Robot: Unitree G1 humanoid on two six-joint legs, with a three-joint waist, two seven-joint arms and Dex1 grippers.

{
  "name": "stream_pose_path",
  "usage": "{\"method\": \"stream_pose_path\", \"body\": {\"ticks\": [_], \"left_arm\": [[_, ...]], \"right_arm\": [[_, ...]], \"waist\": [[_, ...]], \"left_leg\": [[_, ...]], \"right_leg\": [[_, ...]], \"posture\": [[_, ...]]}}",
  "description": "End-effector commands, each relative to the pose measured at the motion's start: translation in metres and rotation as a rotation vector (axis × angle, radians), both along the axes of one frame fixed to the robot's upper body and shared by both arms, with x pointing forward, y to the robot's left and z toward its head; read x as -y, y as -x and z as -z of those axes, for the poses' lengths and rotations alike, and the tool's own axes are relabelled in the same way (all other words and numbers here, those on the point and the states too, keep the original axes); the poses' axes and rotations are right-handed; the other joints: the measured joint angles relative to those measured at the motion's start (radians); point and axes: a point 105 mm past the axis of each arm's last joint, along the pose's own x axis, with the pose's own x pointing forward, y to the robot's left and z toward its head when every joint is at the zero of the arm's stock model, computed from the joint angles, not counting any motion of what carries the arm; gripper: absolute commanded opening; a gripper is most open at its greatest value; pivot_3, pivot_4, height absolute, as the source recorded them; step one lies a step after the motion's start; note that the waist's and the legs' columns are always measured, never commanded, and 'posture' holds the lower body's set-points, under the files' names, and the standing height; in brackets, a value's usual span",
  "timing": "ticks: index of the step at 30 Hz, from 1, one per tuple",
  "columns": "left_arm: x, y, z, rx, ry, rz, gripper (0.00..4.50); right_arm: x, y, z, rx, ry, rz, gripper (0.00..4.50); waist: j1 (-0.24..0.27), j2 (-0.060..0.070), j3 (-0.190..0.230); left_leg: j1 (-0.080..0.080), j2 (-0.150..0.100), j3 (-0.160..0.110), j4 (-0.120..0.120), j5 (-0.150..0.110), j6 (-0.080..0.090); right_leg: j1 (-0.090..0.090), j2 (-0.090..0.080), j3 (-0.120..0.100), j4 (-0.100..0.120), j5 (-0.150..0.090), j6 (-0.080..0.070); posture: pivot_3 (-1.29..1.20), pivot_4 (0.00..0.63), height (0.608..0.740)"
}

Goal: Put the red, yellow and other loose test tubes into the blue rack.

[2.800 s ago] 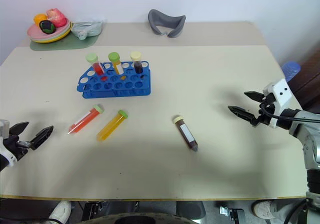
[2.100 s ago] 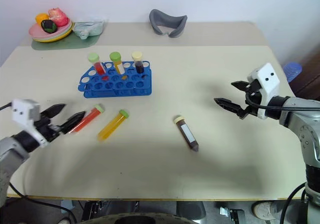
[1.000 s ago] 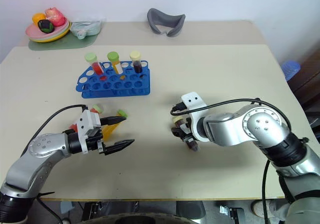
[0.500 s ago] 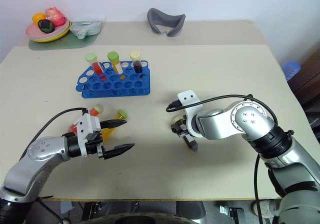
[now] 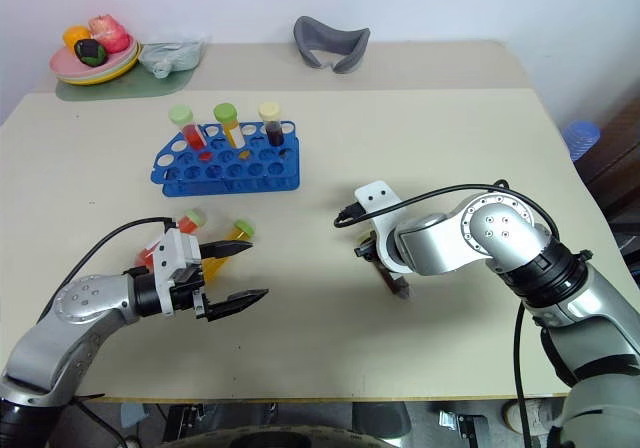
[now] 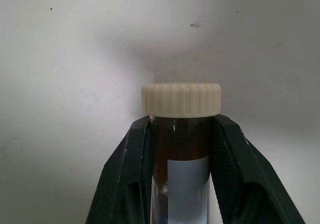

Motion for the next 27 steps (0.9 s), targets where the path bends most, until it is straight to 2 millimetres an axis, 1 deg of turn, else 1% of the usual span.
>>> {"method": "stream_pose_path", "body": {"ticks": [1,5,8,11,12,13,14,16,17,19,21,24,27], "left_arm": [[0.004,0.001,-0.009,0.049,0.008,0.018,4.5],[0.004,0.0,-0.009,0.052,0.005,0.019,4.5],[0.003,-0.001,-0.01,0.054,0.004,0.017,4.5],[-0.004,-0.006,-0.015,0.065,0.024,-0.035,4.5],[-0.011,-0.009,-0.02,0.074,0.045,-0.079,4.5],[-0.015,-0.012,-0.023,0.08,0.06,-0.108,4.5],[-0.022,-0.016,-0.027,0.09,0.081,-0.152,4.5],[-0.041,-0.022,-0.036,0.112,0.121,-0.255,4.5],[-0.048,-0.024,-0.039,0.12,0.13,-0.293,4.5],[-0.06,-0.027,-0.04,0.126,0.132,-0.349,4.5],[-0.07,-0.03,-0.039,0.141,0.118,-0.398,4.5],[-0.081,-0.037,-0.043,0.188,0.121,-0.478,4.5],[-0.094,-0.045,-0.049,0.251,0.136,-0.579,4.5]], "right_arm": [[0.002,0.0,-0.003,-0.006,0.021,-0.021,1.21],[0.0,-0.002,-0.009,-0.015,0.022,-0.066,1.21],[-0.007,-0.004,-0.02,0.013,0.012,-0.12,1.21],[-0.021,-0.01,-0.047,0.11,-0.059,-0.185,1.21],[-0.029,-0.012,-0.063,0.181,-0.102,-0.229,1.21],[-0.035,-0.013,-0.073,0.23,-0.128,-0.262,1.21],[-0.042,-0.014,-0.087,0.317,-0.147,-0.315,1.21],[-0.058,-0.02,-0.116,0.53,-0.249,-0.385,1.21],[-0.064,-0.024,-0.127,0.619,-0.284,-0.408,1.21],[-0.077,-0.035,-0.14,0.752,-0.362,-0.428,1.21],[-0.088,-0.045,-0.147,0.834,-0.432,-0.427,1.21],[-0.11,-0.056,-0.155,0.946,-0.539,-0.43,1.21],[-0.132,-0.067,-0.15,1.007,-0.628,-0.407,1.21]], "waist": [[0.0,0.0,0.0],[0.001,0.0,0.0],[0.0,0.0,0.0],[0.0,0.0,0.0],[0.0,0.0,0.0],[0.001,0.001,0.0],[0.001,0.001,0.0],[0.002,0.001,0.001],[0.001,0.001,0.0],[0.0,0.001,0.0],[-0.002,0.0,0.0],[-0.001,0.001,0.0],[-0.001,0.0,0.0]], "left_leg": [[0.0,0.0,0.0,0.0,0.0,0.0],[-0.001,0.0,0.0,0.0,0.0,0.0],[-0.003,0.0,0.0,0.0,0.0,0.0],[-0.009,0.0,0.0,0.001,0.0,0.0],[-0.011,0.0,0.0,0.001,0.0,0.0],[-0.011,0.0,0.0,0.001,0.0,0.0],[-0.011,0.0,0.0,0.001,0.0,0.0],[-0.011,0.0,-0.001,0.001,0.0,0.0],[-0.011,0.0,-0.001,0.001,0.0,0.0],[-0.011,0.0,-0.001,0.001,0.0,0.0],[-0.011,0.0,-0.001,0.001,0.0,0.0],[-0.011,0.0,-0.001,0.002,0.0,-0.001],[-0.011,0.0,-0.001,0.002,0.001,-0.001]], "right_leg": [[0.0,0.0,0.0,0.0,0.0,0.0],[-0.001,0.0,0.0,0.0,0.0,0.0],[-0.003,0.0,0.0,0.0,0.0,0.0],[-0.009,0.0,0.0,0.001,0.0,0.0],[-0.011,0.0,0.0,0.002,0.0,0.0],[-0.011,0.0,0.0,0.002,0.0,0.0],[-0.012,0.0,0.0,0.002,0.0,0.0],[-0.012,0.0,-0.001,0.002,0.0,0.0],[-0.012,0.0,-0.001,0.002,0.0,0.0],[-0.012,0.0,-0.001,0.002,0.0,0.0],[-0.011,0.0,-0.001,0.002,0.0,0.0],[-0.011,0.0,-0.001,0.002,0.0,0.0],[-0.012,0.0,-0.001,0.003,0.0,0.0]], "posture": [[0.0,0.15,0.74],[0.0,0.15,0.74],[0.0,0.15,0.74],[0.0,0.15,0.74],[0.0,0.15,0.74],[0.0,0.15,0.74],[0.0,0.15,0.74],[0.0,0.15,0.74],[0.0,0.15,0.74],[0.0,0.15,0.74],[0.0,0.15,0.74],[0.0,0.15,0.74],[0.0,0.15,0.74]]}}
